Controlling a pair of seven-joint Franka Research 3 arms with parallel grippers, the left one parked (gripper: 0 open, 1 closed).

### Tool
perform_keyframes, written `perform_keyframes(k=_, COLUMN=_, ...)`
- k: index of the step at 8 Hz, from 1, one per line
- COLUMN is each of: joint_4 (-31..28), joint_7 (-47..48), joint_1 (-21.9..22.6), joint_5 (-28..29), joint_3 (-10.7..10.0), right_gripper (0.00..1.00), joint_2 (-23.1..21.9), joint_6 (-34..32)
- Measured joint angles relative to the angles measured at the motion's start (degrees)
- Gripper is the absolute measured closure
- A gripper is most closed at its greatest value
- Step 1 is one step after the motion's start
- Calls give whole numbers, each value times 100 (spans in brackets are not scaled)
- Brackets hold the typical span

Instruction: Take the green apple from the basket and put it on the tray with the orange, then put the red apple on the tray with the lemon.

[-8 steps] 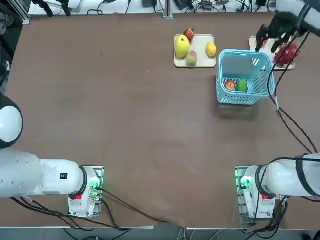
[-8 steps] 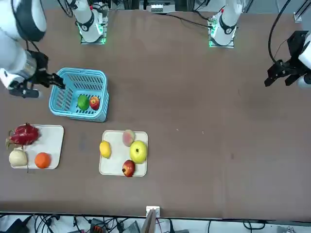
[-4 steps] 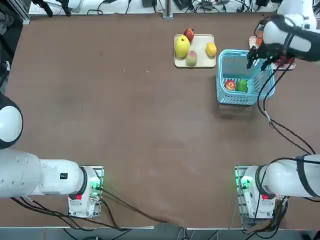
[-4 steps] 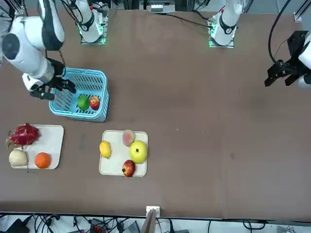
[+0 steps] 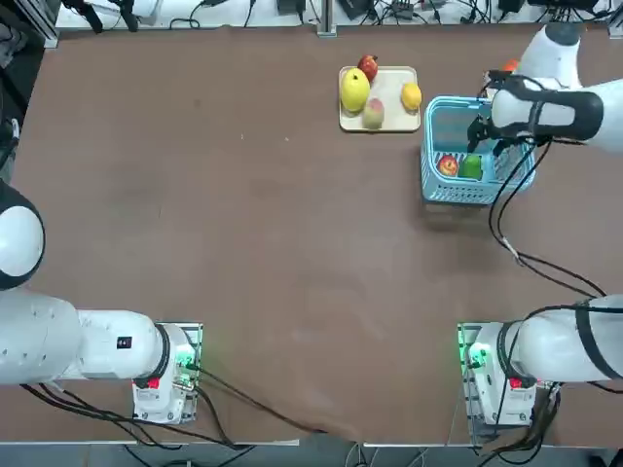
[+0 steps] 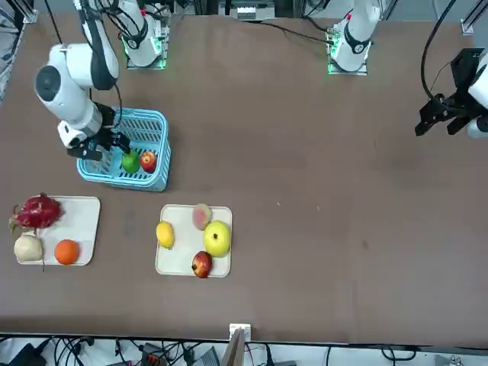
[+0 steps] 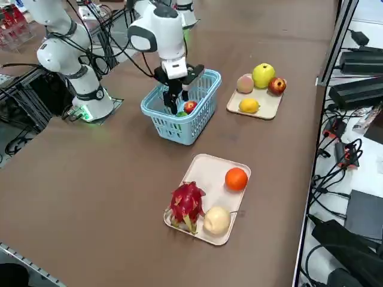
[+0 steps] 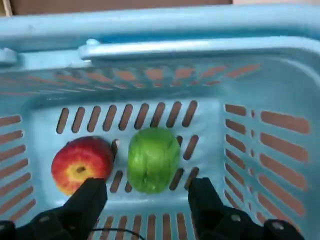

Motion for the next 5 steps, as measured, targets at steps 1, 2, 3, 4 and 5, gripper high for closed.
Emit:
perform_keyframes(k=1, joint_4=-1, joint_7=0, joint_1=45, joint_5=0, joint_3=1, right_gripper=0, joint_2=176, joint_6=193)
perform_keyframes(k=2, joint_4=-2, joint_7=1, joint_1=69, joint_5=0, joint_3=1, right_gripper=0, joint_2=311, joint_6=352)
perform_keyframes(k=3, joint_4=-4, joint_7=1, joint_1=71, joint_5=0, joint_3=1, right_gripper=0, joint_2=422, joint_6=493)
perform_keyframes(k=4, joint_4=-3, joint_7=1, joint_1=71, joint_5=0, joint_3=1, right_gripper=0, joint_2=523, joint_6=588)
perform_keyframes(k=5, joint_4=-3, joint_7=1, joint_1=71, joint_5=0, joint_3=1, right_gripper=0, joint_2=593, joint_6=631)
